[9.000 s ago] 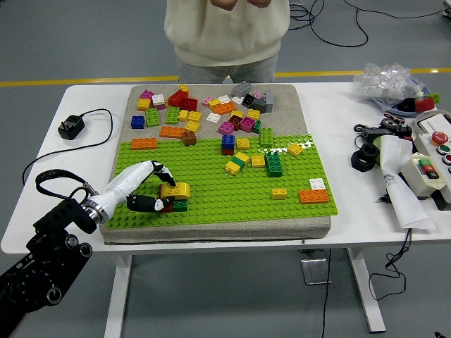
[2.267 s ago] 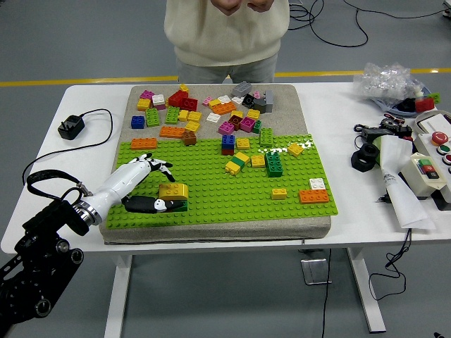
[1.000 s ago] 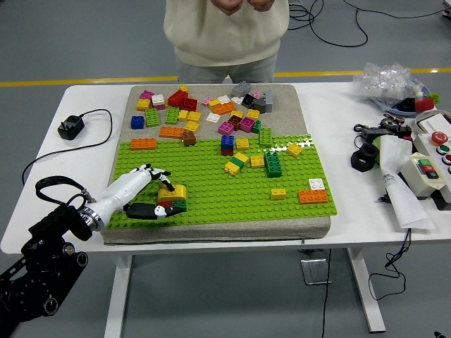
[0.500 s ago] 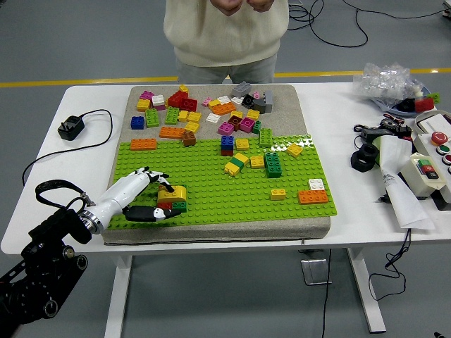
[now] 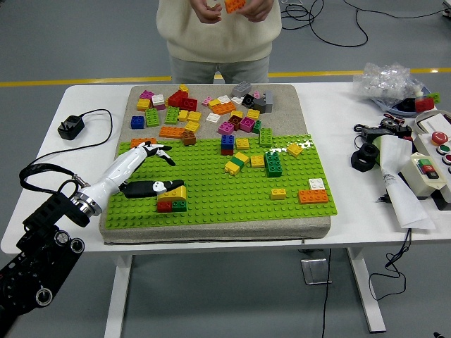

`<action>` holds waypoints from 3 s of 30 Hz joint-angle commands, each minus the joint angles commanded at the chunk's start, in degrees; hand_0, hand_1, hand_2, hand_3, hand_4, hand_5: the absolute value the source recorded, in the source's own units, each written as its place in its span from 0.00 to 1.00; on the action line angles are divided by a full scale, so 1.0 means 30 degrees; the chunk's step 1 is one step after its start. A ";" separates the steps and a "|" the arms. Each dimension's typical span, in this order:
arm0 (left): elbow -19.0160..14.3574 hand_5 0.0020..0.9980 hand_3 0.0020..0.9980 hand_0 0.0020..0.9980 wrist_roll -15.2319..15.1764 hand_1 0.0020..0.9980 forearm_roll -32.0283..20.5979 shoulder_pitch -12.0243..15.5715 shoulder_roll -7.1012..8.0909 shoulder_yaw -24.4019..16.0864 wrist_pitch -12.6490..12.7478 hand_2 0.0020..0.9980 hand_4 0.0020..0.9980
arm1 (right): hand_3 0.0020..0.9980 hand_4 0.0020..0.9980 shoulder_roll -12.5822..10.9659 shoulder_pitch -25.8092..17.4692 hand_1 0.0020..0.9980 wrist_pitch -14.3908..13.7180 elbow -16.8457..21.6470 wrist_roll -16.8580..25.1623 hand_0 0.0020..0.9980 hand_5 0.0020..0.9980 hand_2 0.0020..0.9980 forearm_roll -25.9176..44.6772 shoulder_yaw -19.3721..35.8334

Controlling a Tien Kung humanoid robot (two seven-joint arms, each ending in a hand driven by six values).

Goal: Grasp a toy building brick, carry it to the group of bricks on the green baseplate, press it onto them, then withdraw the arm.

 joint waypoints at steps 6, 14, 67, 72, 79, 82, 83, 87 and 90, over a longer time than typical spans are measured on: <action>-0.0134 0.68 0.67 1.00 0.0062 0.83 -0.1391 -0.0577 0.0203 -0.0992 0.0041 0.80 0.98 | 0.71 0.90 -0.0032 0.0030 0.70 0.0073 0.0000 -0.0051 0.79 0.55 0.75 0.0021 0.0094; 0.0314 0.69 0.88 1.00 0.0318 0.83 -0.4982 -0.1670 0.1038 -0.2473 -0.0711 0.81 0.98 | 0.71 0.90 -0.0057 0.0073 0.70 0.0024 0.0000 -0.0113 0.79 0.55 0.75 -0.0045 0.0273; 0.2097 0.79 0.98 1.00 0.1314 0.97 -1.1494 -0.3132 0.3481 -0.2831 -0.1961 0.95 0.90 | 0.71 0.90 0.0465 -0.0134 0.71 -0.0760 0.0000 -0.0314 0.80 0.55 0.75 -0.0995 -0.0169; 0.2027 0.79 0.98 1.00 0.1349 0.97 -1.1449 -0.3105 0.3540 -0.2784 -0.1932 0.95 0.89 | 0.71 0.90 0.0496 -0.0133 0.71 -0.0900 0.0000 -0.0303 0.80 0.55 0.75 -0.1056 -0.0241; 0.1980 0.79 0.98 1.00 0.1384 0.96 -1.1421 -0.3143 0.3587 -0.2903 -0.1921 0.95 0.88 | 0.71 0.90 0.0544 -0.0169 0.71 -0.0892 0.0000 -0.0233 0.80 0.55 0.75 -0.1069 -0.0167; 0.2023 0.79 0.98 1.00 0.1381 0.96 -1.1421 -0.3215 0.3570 -0.2941 -0.1918 0.95 0.88 | 0.71 0.90 0.0572 -0.0207 0.71 -0.0832 0.0000 -0.0253 0.80 0.55 0.75 -0.1128 -0.0159; 0.2038 0.79 0.98 1.00 0.1385 0.96 -1.1423 -0.3235 0.3561 -0.2946 -0.1916 0.95 0.88 | 0.71 0.90 0.0575 -0.0209 0.71 -0.0829 0.0000 -0.0262 0.80 0.55 0.75 -0.1141 -0.0162; 0.2112 0.79 0.98 1.00 0.1383 0.96 -1.1379 -0.3285 0.3528 -0.2971 -0.1916 0.95 0.88 | 0.71 0.90 0.0536 -0.0152 0.71 -0.0868 0.0000 -0.0306 0.80 0.55 0.75 -0.1206 -0.0225; 0.2126 0.79 0.98 1.00 0.1377 0.96 -1.1340 -0.3272 0.3516 -0.3009 -0.1922 0.95 0.87 | 0.70 0.90 0.0523 -0.0113 0.71 -0.0905 0.0000 -0.0345 0.80 0.55 0.76 -0.1279 -0.0292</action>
